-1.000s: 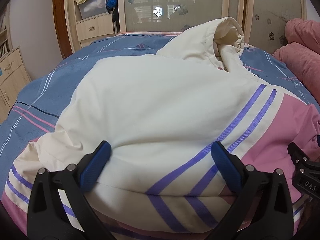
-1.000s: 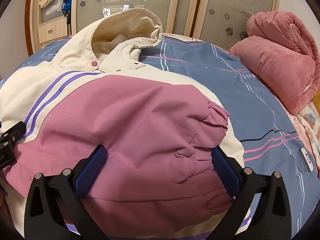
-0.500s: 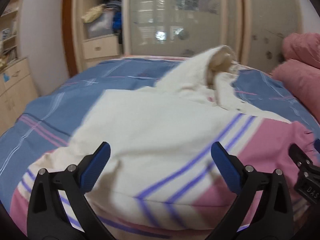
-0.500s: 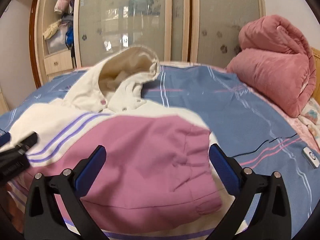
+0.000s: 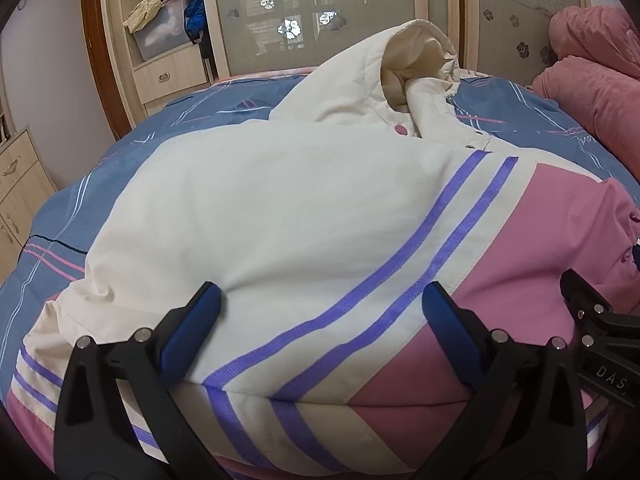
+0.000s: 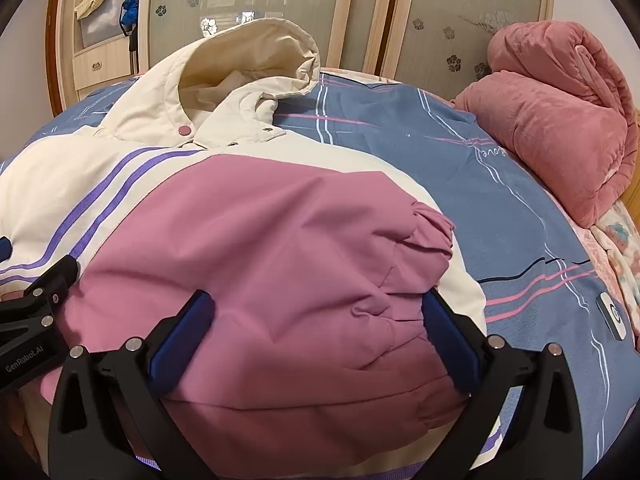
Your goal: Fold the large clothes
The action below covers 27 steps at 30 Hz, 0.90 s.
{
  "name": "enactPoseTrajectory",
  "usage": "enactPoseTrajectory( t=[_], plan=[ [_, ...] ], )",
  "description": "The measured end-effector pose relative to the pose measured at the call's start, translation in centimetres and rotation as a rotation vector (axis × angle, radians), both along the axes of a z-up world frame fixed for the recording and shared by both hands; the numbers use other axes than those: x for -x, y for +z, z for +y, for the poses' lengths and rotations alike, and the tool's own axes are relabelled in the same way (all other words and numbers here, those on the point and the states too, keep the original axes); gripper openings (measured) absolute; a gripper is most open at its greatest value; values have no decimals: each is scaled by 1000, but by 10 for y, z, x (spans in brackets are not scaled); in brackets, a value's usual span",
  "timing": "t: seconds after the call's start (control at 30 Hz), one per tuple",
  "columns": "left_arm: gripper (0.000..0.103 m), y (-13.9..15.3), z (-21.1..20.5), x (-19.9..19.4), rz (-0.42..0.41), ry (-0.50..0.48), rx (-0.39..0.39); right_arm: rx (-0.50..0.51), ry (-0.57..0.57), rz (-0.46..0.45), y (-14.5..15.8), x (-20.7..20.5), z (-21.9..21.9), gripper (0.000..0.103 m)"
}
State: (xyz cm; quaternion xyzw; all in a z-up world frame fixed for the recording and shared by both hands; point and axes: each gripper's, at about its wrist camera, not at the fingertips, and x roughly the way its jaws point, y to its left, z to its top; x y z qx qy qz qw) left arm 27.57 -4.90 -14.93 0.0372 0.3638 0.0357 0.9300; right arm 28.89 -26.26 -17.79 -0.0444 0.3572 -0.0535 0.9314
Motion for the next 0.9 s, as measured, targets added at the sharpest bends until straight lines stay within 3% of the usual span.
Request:
enactPoseTrajectory(
  t=[0.9],
  plan=[
    [101, -1, -2, 4, -6, 4, -9, 9, -2, -4, 1, 2, 1, 102]
  ],
)
